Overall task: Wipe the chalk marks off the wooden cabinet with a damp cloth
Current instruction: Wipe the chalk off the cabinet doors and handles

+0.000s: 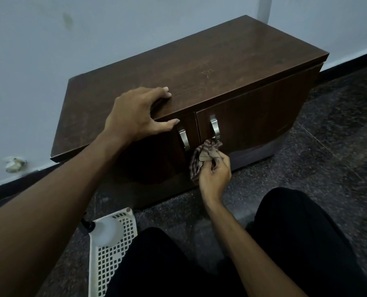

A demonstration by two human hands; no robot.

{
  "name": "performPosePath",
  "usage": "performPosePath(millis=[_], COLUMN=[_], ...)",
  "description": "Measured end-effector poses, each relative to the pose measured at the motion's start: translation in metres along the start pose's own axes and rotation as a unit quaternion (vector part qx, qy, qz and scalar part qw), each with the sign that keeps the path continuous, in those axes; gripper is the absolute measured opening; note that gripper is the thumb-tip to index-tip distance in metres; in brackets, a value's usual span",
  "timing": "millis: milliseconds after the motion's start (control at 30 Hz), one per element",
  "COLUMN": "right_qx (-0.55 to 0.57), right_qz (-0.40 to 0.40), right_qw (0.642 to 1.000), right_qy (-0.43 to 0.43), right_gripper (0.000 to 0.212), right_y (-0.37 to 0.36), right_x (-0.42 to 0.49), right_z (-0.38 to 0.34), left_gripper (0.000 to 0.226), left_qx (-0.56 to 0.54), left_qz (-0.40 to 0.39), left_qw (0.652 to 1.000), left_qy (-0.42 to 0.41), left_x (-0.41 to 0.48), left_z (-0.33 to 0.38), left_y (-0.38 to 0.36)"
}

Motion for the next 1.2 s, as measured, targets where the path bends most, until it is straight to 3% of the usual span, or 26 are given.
performPosePath(millis=[100,233,400,567,733,933,1100,1200], right_qx=[0.033,0.037,0.005,-0.076,-0.122,-0.165,-0.136,-0.207], right_qz=[0.043,0.064,0.074,0.012,0.007,-0.019,-0.005,-0.021], right_qw=[0.997,0.997,0.995,0.975,0.965,0.967,0.955,0.911], right_qy=[-0.054,-0.031,0.059,0.209,0.233,0.193,0.262,0.355], right_gripper=[0.016,0.012,0.015,0.030,0.037,0.030,0.032,0.032], right_y=[0.004,0.005,0.006,0.000,0.003,0.012,0.006,-0.001], right_x=[0.010,0.013,0.005,0.006,0.010,0.020,0.015,0.011], right_z=[0.000,-0.012,-0.035,-0.061,-0.052,-0.025,-0.039,-0.064], left_gripper=[0.066,0.066,0.067,0.066,0.066,0.066,0.066,0.068], left_qx=[-0.004,0.002,0.001,0.002,-0.001,0.002,0.003,0.002], left_qz=[0.002,-0.001,0.000,0.000,-0.001,-0.002,-0.003,-0.003], left_qw=[1.000,1.000,1.000,1.000,1.000,1.000,1.000,1.000], left_qy=[-0.001,-0.002,-0.003,-0.003,0.001,0.006,0.005,0.000], left_x=[0.000,0.000,0.000,0.000,-0.001,-0.002,0.000,0.000], left_z=[0.000,0.000,0.001,0.000,0.000,0.001,0.001,0.000], left_y=[0.000,0.001,0.001,0.000,0.000,0.001,0.001,0.002])
Point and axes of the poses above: each hand's wrist, its own x-axis towards the middle knuckle, its own y-axis out of the back of the hand, z = x × y, the point moved 5 cm from there along x, towards the middle knuckle, and after that the axes turned 9 degrees about x, right-handed, at the moved point
